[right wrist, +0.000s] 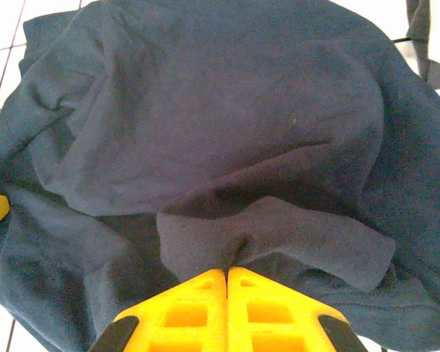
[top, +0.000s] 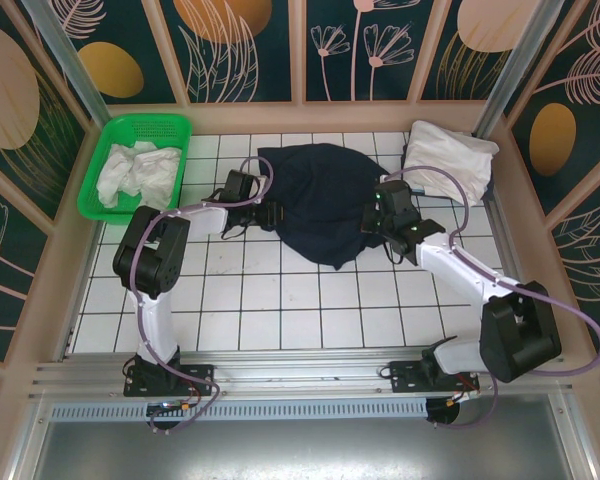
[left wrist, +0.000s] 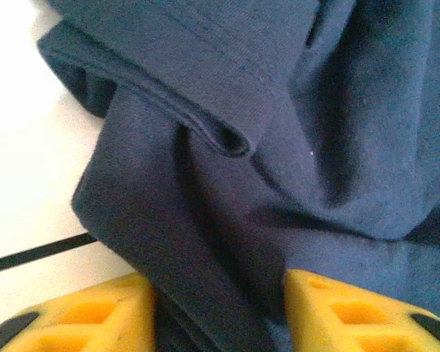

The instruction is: Fold and stack the t-shirts

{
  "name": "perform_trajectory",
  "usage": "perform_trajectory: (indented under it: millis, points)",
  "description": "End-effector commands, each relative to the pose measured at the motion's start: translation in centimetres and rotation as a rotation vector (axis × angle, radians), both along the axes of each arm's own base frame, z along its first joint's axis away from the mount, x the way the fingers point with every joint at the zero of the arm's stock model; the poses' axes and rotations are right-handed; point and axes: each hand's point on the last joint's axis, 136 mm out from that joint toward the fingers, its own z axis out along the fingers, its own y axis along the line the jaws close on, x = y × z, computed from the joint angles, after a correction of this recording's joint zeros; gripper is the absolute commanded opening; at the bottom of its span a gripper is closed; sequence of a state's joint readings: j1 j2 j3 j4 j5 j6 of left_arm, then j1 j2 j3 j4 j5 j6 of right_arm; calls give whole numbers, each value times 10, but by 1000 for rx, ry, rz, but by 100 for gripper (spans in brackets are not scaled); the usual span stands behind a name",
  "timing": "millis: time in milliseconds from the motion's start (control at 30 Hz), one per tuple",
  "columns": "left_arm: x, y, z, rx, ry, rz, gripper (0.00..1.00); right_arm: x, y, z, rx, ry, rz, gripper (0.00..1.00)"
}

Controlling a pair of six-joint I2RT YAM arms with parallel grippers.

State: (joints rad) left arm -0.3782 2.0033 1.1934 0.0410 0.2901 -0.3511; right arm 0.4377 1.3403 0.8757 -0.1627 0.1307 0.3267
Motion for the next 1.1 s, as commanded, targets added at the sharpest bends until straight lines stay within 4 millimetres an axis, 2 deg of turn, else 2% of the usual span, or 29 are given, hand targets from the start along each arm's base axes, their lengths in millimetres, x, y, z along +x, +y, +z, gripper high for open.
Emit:
perform_trajectory:
  millis: [0, 133, 233, 267, 300, 400, 567, 667, 733, 800, 900, 1000, 1067]
  points:
    - [5, -7, 29, -45, -58, -14, 25, 1, -7, 28, 27, -78, -14, 0]
    - [3, -3, 68, -59, -122, 0, 9, -2, -10, 59, 40, -144, -8, 0]
    - [-2, 3, 110, -76, -199, 19, 0, -8, -14, 87, 51, -205, -5, 0]
    - [-4, 6, 119, -76, -215, 27, 0, -10, -15, 99, 56, -230, -3, 0]
    - [-7, 9, 143, -87, -259, 36, 0, -13, -17, 110, 63, -253, -1, 0]
    - [-18, 19, 189, -94, -338, 62, 0, -25, -23, 147, 82, -331, -1, 0]
    - [-50, 41, 271, -126, -498, 102, 0, -58, -31, 223, 169, -508, 26, 0]
    - [-72, 57, 313, -141, -593, 135, 0, -81, -33, 262, 237, -606, 56, 0]
    - [-81, 67, 329, -140, -632, 168, 0, -90, -32, 277, 273, -649, 83, 0]
    - [-83, 73, 330, -123, -639, 193, 0, -91, -30, 282, 290, -665, 88, 0]
    - [-67, 79, 306, -68, -579, 249, 0, -69, -23, 261, 266, -622, 79, 0]
    - [-42, 78, 264, 4, -490, 285, 0, -29, -13, 209, 187, -513, 54, 0]
    - [-23, 81, 229, 80, -416, 321, 0, 1, -10, 164, 117, -414, 24, 0]
